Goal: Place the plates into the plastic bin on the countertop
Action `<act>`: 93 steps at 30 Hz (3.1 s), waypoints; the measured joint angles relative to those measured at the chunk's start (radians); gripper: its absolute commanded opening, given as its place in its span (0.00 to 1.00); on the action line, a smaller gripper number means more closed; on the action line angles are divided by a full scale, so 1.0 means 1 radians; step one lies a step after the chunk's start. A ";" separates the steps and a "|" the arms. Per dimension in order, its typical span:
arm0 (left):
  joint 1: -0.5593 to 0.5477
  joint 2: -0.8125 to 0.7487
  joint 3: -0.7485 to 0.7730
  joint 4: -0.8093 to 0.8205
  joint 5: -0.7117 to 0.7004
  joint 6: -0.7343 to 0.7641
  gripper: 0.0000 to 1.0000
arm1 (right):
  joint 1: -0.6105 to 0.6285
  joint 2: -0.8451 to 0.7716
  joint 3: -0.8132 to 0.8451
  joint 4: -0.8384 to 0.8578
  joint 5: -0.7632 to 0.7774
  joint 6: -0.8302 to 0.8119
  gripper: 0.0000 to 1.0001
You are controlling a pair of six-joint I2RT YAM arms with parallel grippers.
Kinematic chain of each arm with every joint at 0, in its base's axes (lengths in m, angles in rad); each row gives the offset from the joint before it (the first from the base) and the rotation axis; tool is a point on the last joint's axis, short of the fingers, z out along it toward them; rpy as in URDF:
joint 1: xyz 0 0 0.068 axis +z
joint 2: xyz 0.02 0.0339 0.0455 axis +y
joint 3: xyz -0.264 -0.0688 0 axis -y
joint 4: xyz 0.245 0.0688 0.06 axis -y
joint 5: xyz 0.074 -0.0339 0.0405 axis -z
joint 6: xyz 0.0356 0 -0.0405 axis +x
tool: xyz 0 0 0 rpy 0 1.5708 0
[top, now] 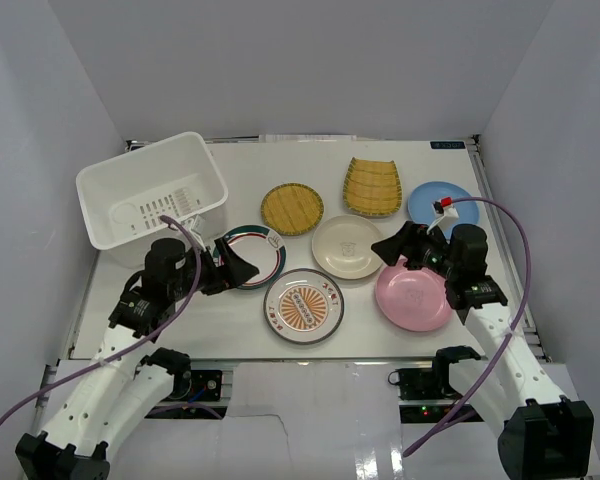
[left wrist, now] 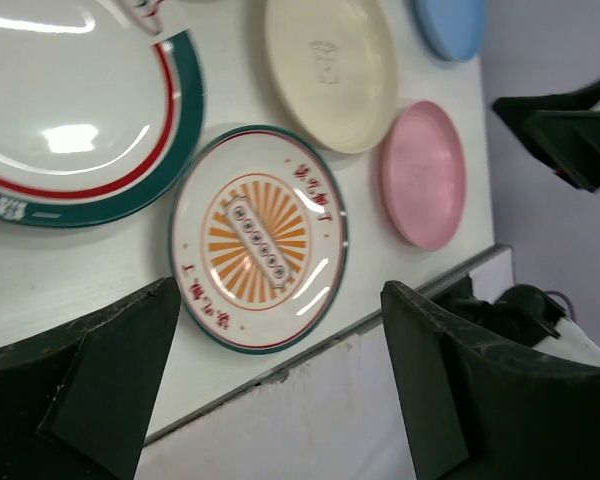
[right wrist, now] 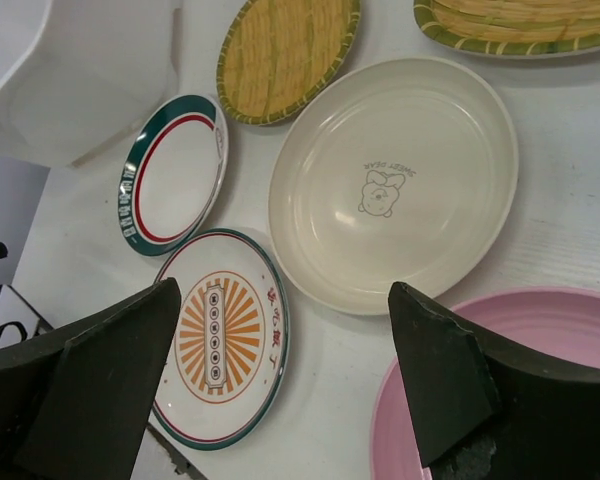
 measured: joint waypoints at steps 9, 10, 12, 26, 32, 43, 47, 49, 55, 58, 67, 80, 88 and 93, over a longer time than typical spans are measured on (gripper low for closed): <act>0.000 0.057 -0.105 -0.109 -0.288 -0.159 0.88 | 0.016 0.037 0.001 -0.029 0.108 -0.061 0.76; 0.000 0.069 -0.112 -0.103 -0.311 -0.179 0.88 | 0.019 0.048 0.001 -0.033 0.119 -0.066 0.74; 0.000 0.102 -0.137 -0.069 -0.357 -0.214 0.88 | 0.030 0.072 0.003 -0.042 0.143 -0.078 0.71; 0.000 0.428 -0.254 0.274 -0.539 -0.276 0.60 | 0.124 0.287 0.058 -0.029 0.319 -0.119 0.77; 0.000 0.510 -0.272 0.433 -0.600 -0.290 0.31 | 0.124 0.513 0.170 -0.016 0.445 -0.169 0.72; 0.001 0.229 -0.298 0.368 -0.595 -0.253 0.00 | 0.124 0.797 0.267 0.055 0.456 -0.193 0.10; 0.001 -0.005 -0.277 0.181 -0.521 -0.196 0.00 | 0.123 0.772 0.271 0.090 0.435 -0.160 0.08; 0.000 -0.082 -0.228 0.114 -0.475 -0.176 0.00 | 0.126 0.724 0.260 0.096 0.436 -0.156 0.08; -0.005 -0.039 0.090 0.056 -0.460 -0.123 0.00 | 0.132 0.498 0.201 0.054 0.458 -0.160 0.08; 0.008 0.111 0.225 0.145 -0.500 -0.100 0.00 | 0.133 0.390 0.201 0.028 0.460 -0.161 0.08; 0.480 0.497 0.330 0.249 -0.428 -0.091 0.00 | 0.173 0.264 0.340 -0.131 0.446 -0.187 0.08; 0.669 0.706 0.323 0.283 -0.359 -0.072 0.90 | 0.542 0.756 0.956 -0.151 0.515 -0.180 0.08; 0.641 0.362 0.251 0.270 -0.223 -0.074 0.78 | 0.650 1.286 1.565 -0.179 0.578 -0.162 0.08; 0.518 0.113 0.200 0.184 -0.200 -0.038 0.59 | 0.702 1.476 1.728 -0.149 0.604 -0.150 0.08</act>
